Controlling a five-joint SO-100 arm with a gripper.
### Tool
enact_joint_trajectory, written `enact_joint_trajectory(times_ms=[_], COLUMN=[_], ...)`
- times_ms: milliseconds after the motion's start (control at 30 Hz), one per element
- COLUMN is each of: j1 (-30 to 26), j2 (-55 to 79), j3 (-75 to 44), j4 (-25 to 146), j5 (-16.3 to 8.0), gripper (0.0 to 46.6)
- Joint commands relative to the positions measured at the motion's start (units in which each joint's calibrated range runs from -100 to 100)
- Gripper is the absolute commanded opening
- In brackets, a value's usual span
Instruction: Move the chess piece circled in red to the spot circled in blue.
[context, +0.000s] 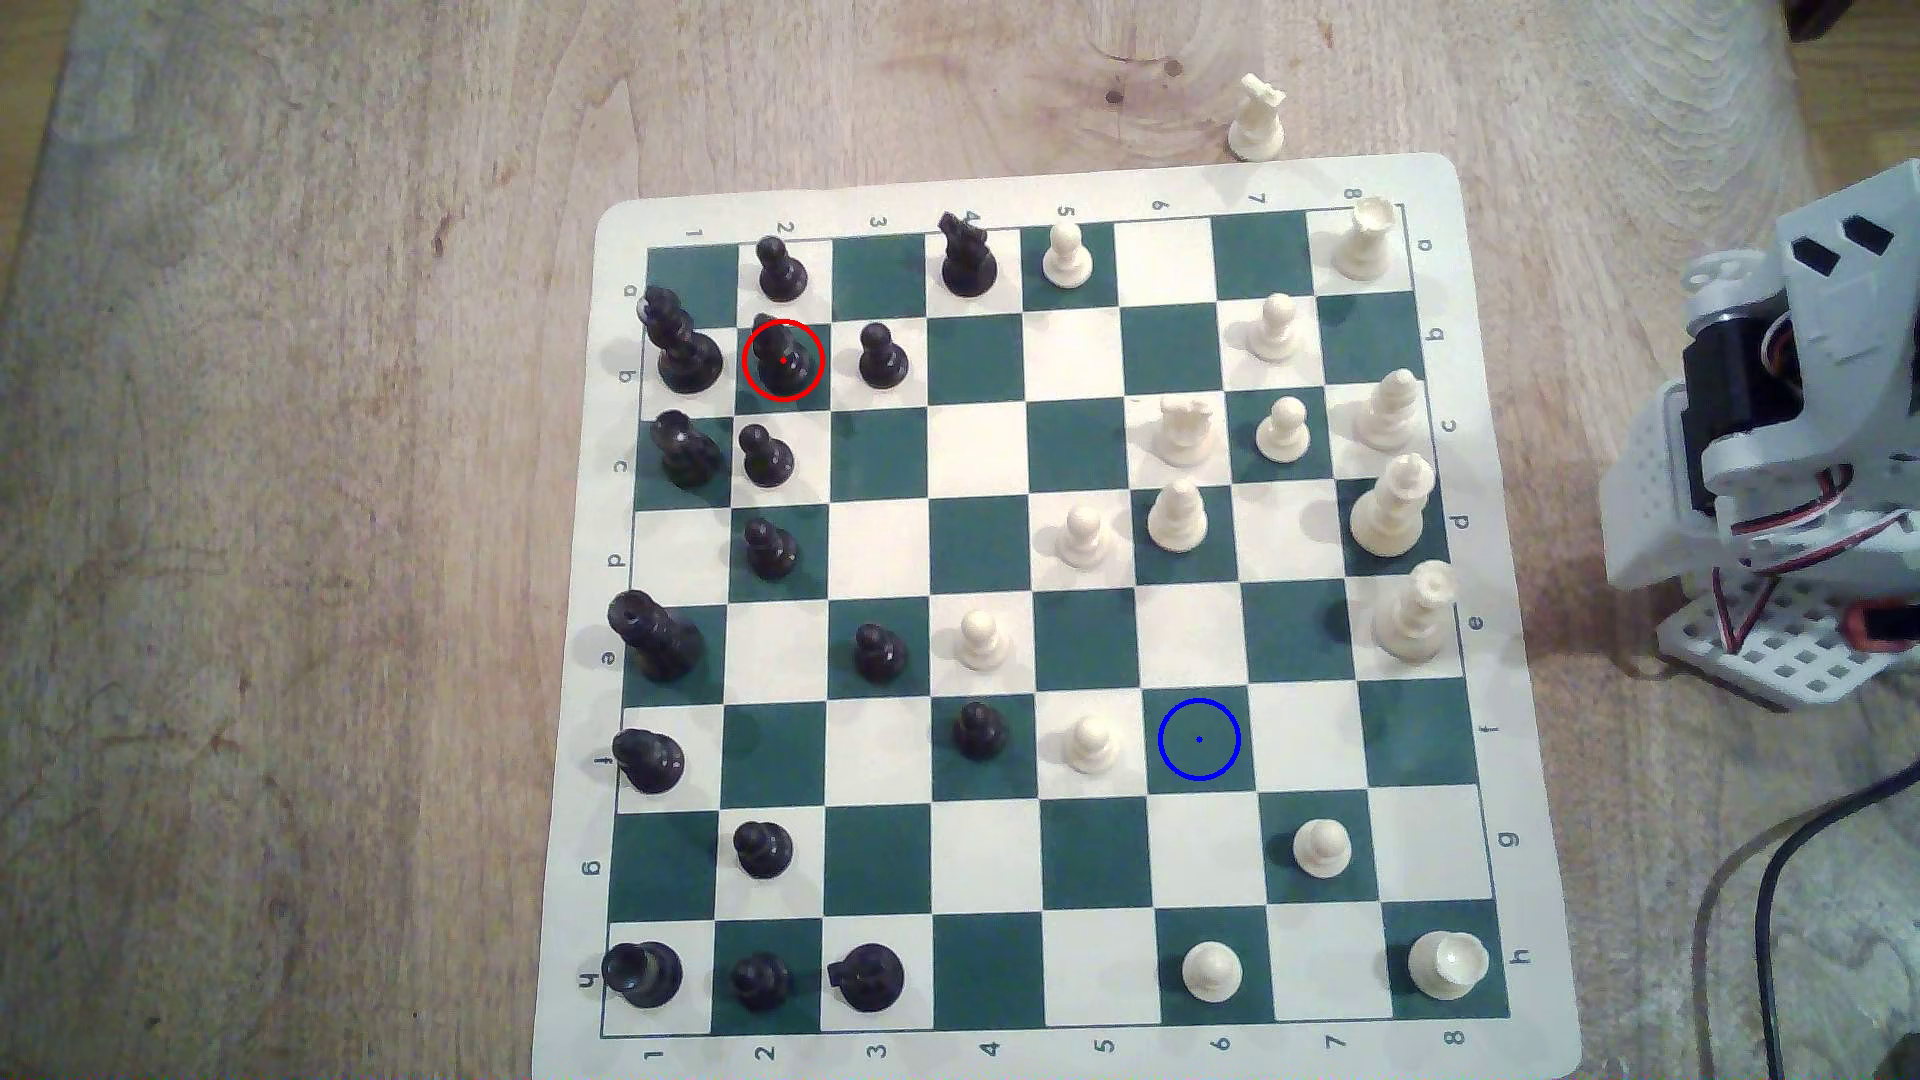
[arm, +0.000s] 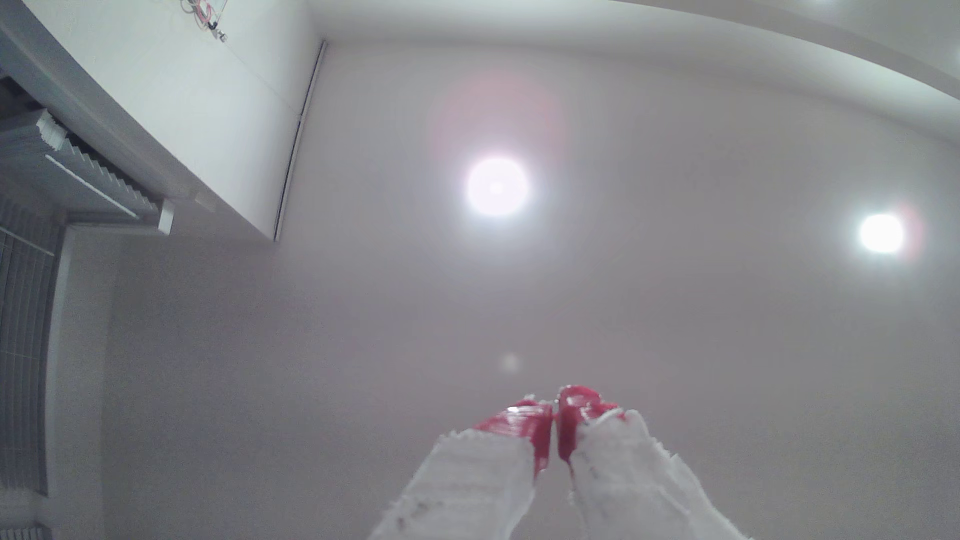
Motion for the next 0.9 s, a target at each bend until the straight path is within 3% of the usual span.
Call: enact_joint_trajectory(times_ms=[0, 167, 333, 633, 800, 867], j1=[1.3, 1.3, 1.5, 3.2, 6.7, 8.9], j2=[-0.1, -0.1, -0.1, -0.1, 0.0, 0.3], j3=[1.3, 1.3, -0.4, -8.9, -18.7, -21.0], j4=[-0.8, 0.9, 12.8, 54.7, 95.3, 106.7], j5=[0.1, 0.1, 0.1, -0.1, -0.3, -0.4], gripper=[0.2, 0.2, 0.2, 0.2, 0.3, 3.0])
